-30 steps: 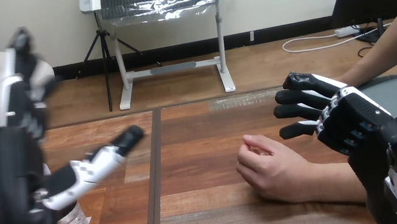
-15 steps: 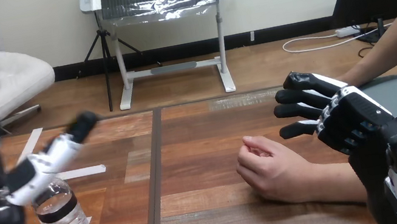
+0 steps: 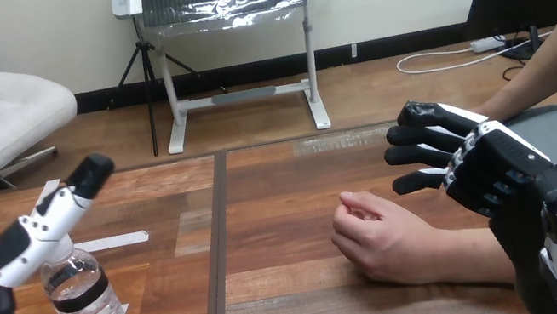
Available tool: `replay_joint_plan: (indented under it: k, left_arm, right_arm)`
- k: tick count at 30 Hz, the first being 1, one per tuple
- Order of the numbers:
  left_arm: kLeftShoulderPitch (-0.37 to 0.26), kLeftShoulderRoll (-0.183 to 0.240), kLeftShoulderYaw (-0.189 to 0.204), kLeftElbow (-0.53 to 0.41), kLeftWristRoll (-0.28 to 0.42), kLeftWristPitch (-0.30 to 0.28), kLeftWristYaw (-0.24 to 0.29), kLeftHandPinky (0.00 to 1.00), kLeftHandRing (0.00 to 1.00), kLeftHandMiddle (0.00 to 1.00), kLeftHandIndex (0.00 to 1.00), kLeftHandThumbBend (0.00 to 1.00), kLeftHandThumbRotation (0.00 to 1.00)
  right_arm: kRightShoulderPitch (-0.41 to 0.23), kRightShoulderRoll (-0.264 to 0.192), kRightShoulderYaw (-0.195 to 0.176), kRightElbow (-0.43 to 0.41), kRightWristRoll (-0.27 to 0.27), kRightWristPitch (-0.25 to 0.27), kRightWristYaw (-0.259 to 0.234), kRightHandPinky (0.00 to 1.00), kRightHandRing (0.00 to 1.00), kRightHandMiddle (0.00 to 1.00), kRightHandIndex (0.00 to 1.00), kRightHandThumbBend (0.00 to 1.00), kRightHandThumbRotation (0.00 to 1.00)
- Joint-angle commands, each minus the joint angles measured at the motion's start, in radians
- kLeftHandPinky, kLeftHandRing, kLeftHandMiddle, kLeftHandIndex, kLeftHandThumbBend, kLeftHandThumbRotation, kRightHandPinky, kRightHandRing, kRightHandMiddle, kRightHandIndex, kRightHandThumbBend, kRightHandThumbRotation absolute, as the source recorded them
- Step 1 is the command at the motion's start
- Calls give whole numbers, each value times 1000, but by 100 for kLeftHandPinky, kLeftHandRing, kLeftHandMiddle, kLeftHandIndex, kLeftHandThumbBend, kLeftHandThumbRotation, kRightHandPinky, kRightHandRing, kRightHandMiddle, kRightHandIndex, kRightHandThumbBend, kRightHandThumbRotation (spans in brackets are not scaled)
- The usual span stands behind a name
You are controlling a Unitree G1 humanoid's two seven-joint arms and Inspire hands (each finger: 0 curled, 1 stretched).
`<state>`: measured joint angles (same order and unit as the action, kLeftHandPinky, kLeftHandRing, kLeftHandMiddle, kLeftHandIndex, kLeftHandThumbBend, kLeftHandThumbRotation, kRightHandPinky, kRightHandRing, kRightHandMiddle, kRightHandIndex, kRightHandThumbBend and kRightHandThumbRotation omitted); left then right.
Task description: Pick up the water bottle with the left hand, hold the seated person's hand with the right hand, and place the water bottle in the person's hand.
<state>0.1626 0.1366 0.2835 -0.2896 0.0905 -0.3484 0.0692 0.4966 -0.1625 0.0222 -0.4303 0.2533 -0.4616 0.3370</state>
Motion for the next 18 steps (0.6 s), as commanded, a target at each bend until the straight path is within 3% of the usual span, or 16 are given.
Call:
replay_joint_plan:
  k: [1,18]
  left_arm:
    - [-62,27,11,9,11,19,9,88,95,96,93,100,37]
    - [-84,48,19,74,7,39,15,89,97,97,94,100,30]
  right_arm:
    - [-58,-4,-9,-21,7,-21,5,67,76,79,80,89,97]
    - [-63,-7,-12,-20,14,-14,12,67,76,79,80,89,96]
